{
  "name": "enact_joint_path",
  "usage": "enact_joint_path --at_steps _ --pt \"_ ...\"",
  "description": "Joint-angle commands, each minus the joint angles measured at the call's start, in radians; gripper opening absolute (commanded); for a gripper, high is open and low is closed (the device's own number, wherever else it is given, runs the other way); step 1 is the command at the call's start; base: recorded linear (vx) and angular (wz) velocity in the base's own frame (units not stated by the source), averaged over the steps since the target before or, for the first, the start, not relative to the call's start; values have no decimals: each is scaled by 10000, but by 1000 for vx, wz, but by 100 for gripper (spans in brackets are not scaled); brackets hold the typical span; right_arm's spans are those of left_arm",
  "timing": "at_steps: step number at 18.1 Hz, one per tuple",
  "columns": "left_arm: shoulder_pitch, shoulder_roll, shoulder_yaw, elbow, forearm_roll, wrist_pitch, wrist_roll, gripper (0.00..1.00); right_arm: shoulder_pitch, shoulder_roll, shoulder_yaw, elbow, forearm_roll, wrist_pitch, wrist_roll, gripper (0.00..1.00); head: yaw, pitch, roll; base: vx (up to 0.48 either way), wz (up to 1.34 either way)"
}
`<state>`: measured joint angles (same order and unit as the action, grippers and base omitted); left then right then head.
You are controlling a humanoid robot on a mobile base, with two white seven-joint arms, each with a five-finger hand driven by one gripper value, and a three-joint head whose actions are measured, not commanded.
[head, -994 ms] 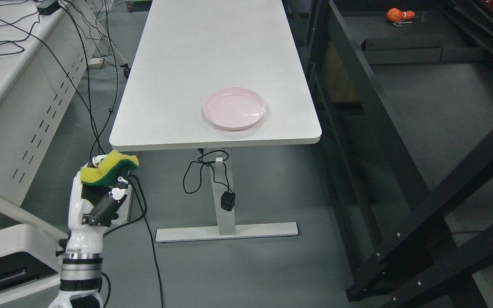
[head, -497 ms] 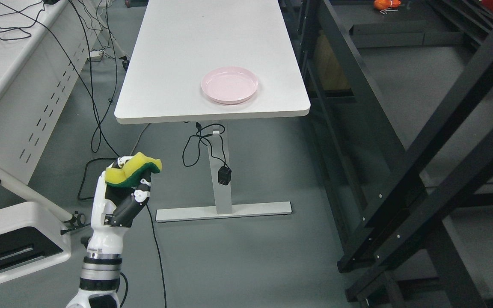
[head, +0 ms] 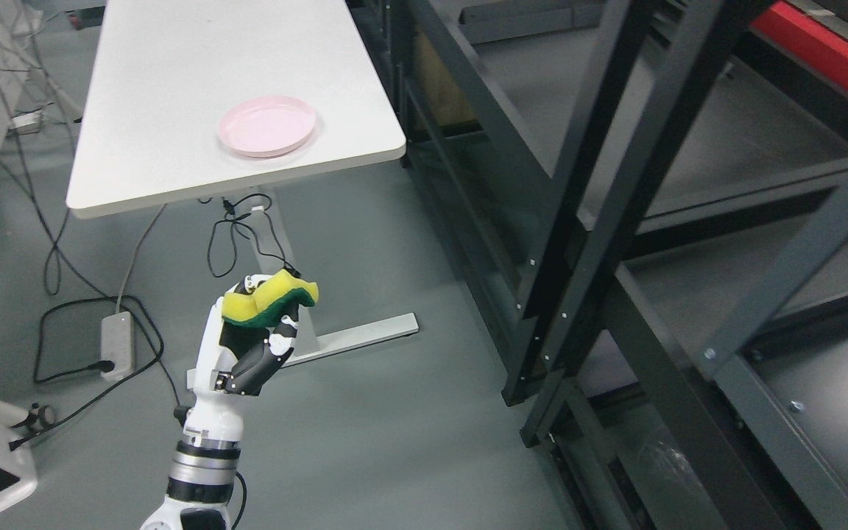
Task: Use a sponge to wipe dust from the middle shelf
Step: 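Hold the sponge in the left hand while turning toward the metal shelf, then extend the left hand with the sponge onto the middle shelf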
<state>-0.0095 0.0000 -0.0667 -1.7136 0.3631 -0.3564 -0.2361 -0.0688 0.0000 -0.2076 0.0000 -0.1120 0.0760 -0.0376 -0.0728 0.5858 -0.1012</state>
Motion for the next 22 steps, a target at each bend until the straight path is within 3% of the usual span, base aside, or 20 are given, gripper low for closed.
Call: enact_joint_path --at_steps 1,22 --pt "-456 174 -912 -14 -11 20 -140 5 -2 -175 -10 -175 0 7 8 100 0 0 0 -109 -571" --pt "-2419 174 -4531 -45 -1345 -408 -231 5 -2 -175 -10 -175 0 7 8 100 0 0 0 -28 -555"
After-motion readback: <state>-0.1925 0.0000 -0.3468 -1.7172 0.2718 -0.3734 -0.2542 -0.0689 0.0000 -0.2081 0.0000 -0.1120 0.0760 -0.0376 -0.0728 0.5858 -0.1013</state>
